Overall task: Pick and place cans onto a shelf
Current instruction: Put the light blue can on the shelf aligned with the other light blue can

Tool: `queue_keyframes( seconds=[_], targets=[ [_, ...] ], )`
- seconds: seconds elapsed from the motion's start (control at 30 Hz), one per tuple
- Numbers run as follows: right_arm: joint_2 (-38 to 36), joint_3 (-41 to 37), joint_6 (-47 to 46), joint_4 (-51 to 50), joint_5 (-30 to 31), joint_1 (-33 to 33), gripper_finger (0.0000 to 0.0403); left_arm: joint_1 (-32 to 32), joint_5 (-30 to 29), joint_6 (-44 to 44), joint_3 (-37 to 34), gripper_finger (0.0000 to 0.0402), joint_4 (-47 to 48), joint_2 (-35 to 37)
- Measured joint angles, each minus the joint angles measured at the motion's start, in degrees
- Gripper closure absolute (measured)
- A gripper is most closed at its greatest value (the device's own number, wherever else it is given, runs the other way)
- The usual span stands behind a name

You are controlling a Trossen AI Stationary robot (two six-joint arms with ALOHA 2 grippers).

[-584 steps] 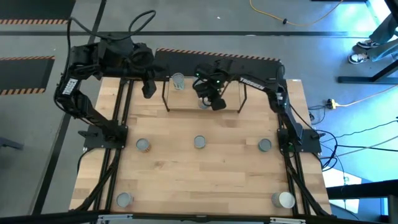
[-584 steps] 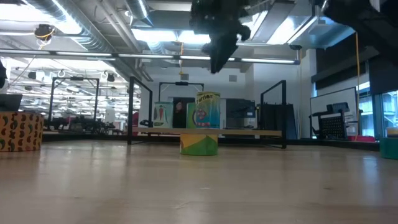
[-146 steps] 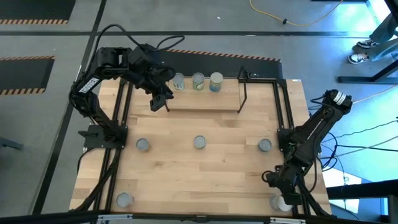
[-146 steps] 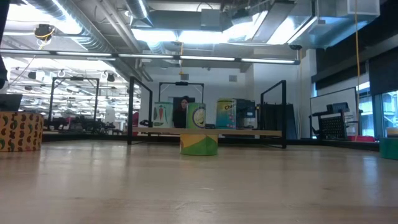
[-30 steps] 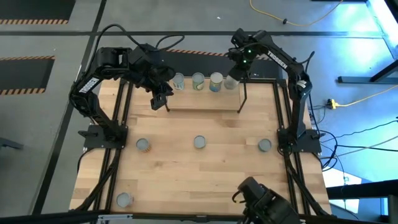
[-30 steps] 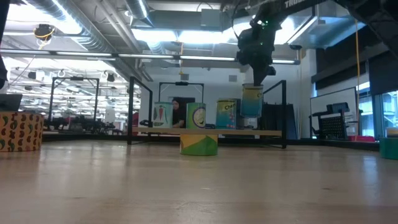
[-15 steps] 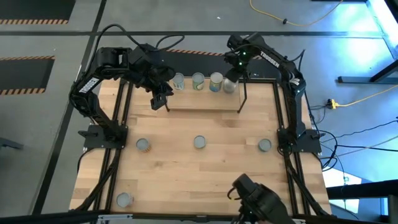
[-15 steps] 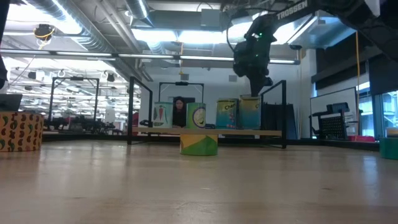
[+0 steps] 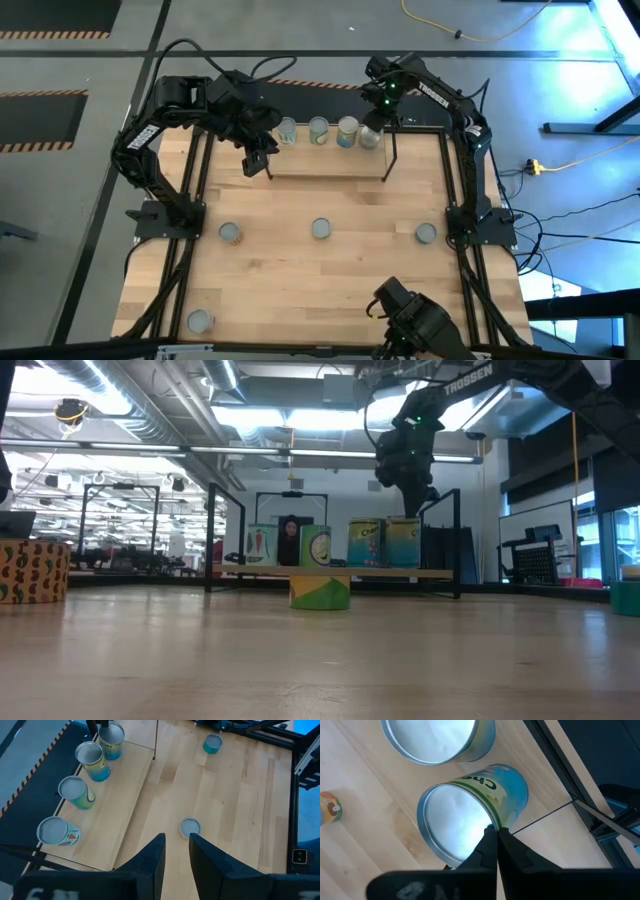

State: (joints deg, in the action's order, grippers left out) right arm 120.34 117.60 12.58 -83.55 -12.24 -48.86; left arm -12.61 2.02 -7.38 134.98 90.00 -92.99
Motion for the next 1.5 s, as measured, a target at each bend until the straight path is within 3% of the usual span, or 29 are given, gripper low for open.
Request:
queue_keyframes(
  seconds=[0.83,1.2,1.5],
  targets=[
    [0.1,0.0,-2.8,0.66,4.25,0.0,0.0381,-0.01,0.0,-0.12,0.0,0.0321,-0.02,0.0],
    [-2.14,0.0,-3.17,0.41,5.71,1.55,0.0397,-0.01,-0.02,-0.18,0.0,0.0321,-0.04,0.0],
    [-6.0,3.69,-3.21,-2.9,1.87,6.6,0.0399,-0.01,-0.02,-0.13,0.0,0.0321,-0.04,-0.02]
  ],
)
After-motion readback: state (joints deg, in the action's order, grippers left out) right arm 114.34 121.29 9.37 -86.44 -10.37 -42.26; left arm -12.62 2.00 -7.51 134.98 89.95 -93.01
